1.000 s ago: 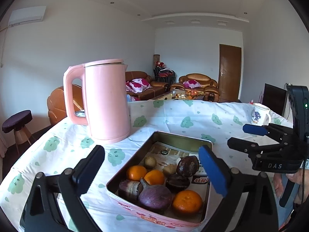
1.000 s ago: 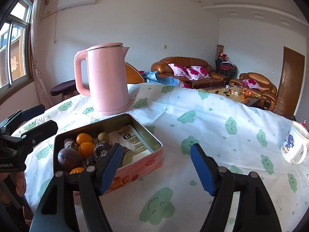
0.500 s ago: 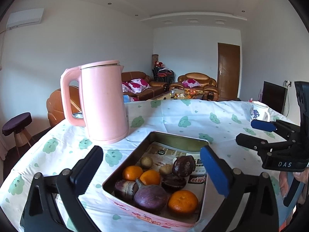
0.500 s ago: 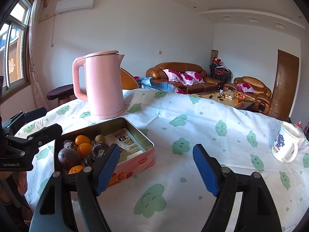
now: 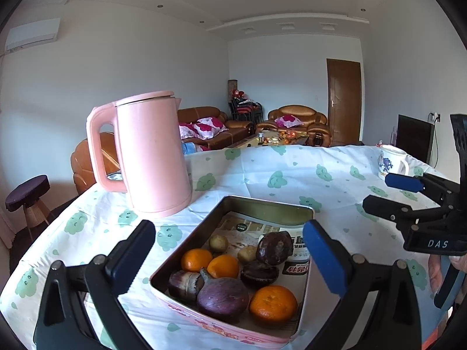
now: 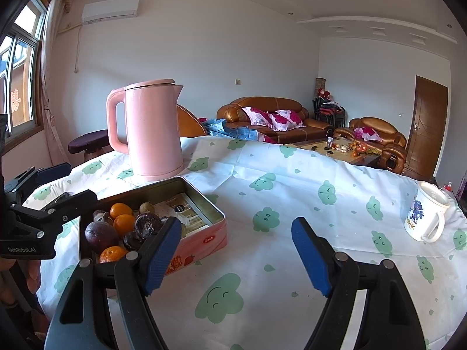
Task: Organize fruits
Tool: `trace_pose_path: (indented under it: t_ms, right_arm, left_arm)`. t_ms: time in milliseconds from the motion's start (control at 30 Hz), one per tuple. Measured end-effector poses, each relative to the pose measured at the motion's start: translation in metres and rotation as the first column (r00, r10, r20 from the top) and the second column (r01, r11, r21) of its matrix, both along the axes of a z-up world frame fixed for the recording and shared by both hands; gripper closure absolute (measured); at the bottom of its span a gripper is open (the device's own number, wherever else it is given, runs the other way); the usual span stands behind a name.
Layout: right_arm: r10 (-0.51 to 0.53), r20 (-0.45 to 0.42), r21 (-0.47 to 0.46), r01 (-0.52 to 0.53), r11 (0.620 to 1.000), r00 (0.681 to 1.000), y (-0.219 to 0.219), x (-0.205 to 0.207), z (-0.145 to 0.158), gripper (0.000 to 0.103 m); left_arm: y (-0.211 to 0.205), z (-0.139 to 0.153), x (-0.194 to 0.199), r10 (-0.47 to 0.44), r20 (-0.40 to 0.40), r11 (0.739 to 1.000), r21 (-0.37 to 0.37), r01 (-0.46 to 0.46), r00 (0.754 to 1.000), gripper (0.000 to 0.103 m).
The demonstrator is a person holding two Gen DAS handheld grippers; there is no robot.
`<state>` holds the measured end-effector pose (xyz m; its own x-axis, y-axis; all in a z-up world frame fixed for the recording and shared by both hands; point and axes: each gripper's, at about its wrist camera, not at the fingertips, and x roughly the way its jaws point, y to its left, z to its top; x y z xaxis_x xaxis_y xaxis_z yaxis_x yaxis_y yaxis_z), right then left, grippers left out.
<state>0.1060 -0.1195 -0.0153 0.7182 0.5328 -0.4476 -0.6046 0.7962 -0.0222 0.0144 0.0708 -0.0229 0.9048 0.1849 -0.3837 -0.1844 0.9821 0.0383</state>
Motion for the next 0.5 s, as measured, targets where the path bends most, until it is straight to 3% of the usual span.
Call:
trace_pose_path:
  t_ms: [500]
  right_arm:
    - [-0.023,0.009,0.014,0.023,1.000,1.000,-0.015,0.001,0.000,0.024]
  left_arm:
    - [-0.006,0.002,0.004,-0.011,-0.008,1.000,0.009,0.011,1.000,0.000]
